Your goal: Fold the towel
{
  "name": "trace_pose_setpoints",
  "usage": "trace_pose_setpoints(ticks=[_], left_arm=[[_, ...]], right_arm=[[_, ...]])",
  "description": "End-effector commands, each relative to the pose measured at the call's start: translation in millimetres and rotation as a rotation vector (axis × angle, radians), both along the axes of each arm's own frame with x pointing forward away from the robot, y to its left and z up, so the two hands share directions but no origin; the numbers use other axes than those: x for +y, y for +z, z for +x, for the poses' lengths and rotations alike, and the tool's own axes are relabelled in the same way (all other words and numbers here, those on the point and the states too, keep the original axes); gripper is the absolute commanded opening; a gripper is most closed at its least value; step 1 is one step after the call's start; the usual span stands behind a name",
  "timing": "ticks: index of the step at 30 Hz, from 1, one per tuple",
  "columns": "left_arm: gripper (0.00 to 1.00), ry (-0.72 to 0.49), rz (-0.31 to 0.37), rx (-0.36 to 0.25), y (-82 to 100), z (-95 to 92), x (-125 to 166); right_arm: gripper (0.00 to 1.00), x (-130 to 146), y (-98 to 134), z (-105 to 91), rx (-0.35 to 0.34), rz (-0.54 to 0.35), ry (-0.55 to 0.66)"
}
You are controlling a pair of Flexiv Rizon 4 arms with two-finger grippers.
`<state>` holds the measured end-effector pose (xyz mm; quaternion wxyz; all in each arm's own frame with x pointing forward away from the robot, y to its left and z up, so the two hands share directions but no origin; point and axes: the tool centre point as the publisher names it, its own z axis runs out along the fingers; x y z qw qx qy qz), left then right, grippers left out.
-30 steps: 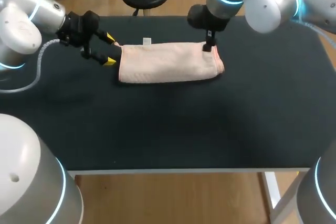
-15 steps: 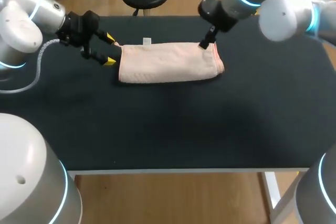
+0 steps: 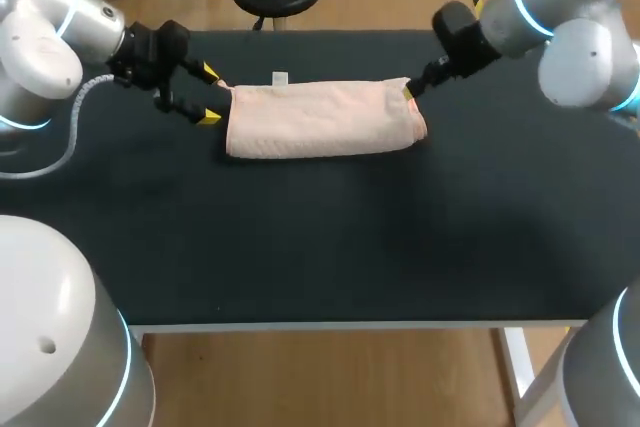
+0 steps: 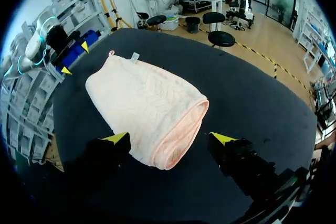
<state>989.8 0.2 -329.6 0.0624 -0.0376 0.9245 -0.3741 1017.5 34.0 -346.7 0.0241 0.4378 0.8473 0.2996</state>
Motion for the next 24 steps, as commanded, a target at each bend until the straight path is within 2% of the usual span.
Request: trace_pose_setpoints(ticks=[1, 5, 11, 17, 24], left_arm=[[1.0, -0.001, -0.002, -0.001, -0.4, 0.1, 0.6], [1.0, -0.001, -0.002, -0.001, -0.4, 0.1, 0.6], [1.0, -0.001, -0.002, -0.001, -0.4, 0.1, 0.6], [1.0, -0.001, -0.002, -0.001, -0.4, 0.1, 0.6], [1.0, -0.001, -0.002, -0.001, -0.4, 0.1, 0.6]], right_arm=[[1.0, -9.7, -18.4, 7.7, 0.168, 0.261, -0.214], [1.0, -9.6, -33.0, 11.4, 0.248, 0.326, -0.227], [1.0, -2.0, -49.9, 12.7, 0.333, 0.383, -0.203], [1.0, 3.8, -57.4, 16.7, 0.367, 0.411, -0.184], [1.0, 10.9, -61.3, 19.9, 0.373, 0.399, -0.172]])
